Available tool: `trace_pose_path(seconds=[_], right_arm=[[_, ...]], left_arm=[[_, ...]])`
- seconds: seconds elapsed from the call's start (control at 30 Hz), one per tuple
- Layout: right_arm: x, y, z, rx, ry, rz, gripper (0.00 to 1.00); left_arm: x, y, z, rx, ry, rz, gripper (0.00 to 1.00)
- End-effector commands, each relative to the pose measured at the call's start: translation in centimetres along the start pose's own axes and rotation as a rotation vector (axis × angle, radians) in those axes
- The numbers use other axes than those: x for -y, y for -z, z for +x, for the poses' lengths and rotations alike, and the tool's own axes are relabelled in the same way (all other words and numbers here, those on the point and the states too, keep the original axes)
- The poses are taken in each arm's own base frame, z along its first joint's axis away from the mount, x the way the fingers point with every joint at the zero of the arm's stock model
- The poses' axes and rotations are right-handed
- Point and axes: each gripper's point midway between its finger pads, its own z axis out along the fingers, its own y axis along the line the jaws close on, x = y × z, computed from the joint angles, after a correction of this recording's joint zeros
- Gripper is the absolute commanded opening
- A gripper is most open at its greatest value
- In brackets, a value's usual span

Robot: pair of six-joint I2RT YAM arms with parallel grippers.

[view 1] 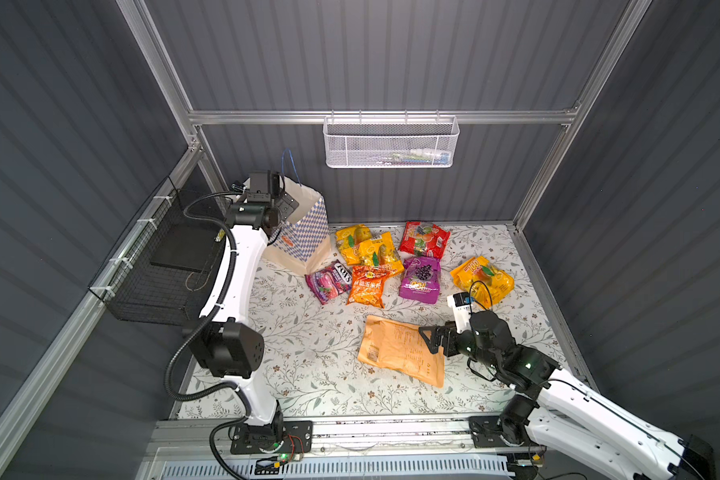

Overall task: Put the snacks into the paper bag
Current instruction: 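Grasp the checkered bag's rim with left gripper while right reaches toward tan pouch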

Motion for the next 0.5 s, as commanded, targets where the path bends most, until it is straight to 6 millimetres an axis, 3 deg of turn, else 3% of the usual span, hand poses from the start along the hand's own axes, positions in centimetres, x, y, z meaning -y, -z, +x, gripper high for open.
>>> trace_pose_path(seconds=[0.0, 0.2, 0.27, 0.47], right_arm=[[-0.5, 0.1, -0.6, 0.034, 0.064, 0.015, 0.99], [-2.0, -0.1, -0.6, 0.028, 0.096, -0.016, 0.99], [-2.2, -0.1, -0.6, 0.031, 0.095, -0.023, 0.99], [-2.5, 0.1, -0.5, 0.04, 0.094, -0.023, 0.99]], left_arm=[[-0.6, -0.9, -0.5, -0.053, 0.083, -0.019, 0.98], [0.3, -4.7, -1.0, -0.081, 0.095, -0.027, 0.88], [0.1, -5.4, -0.3, -0.108, 0.094, -0.044, 0.85], [0.0, -6.4, 0.6, -0.129, 0.141, -0.036, 0.63]])
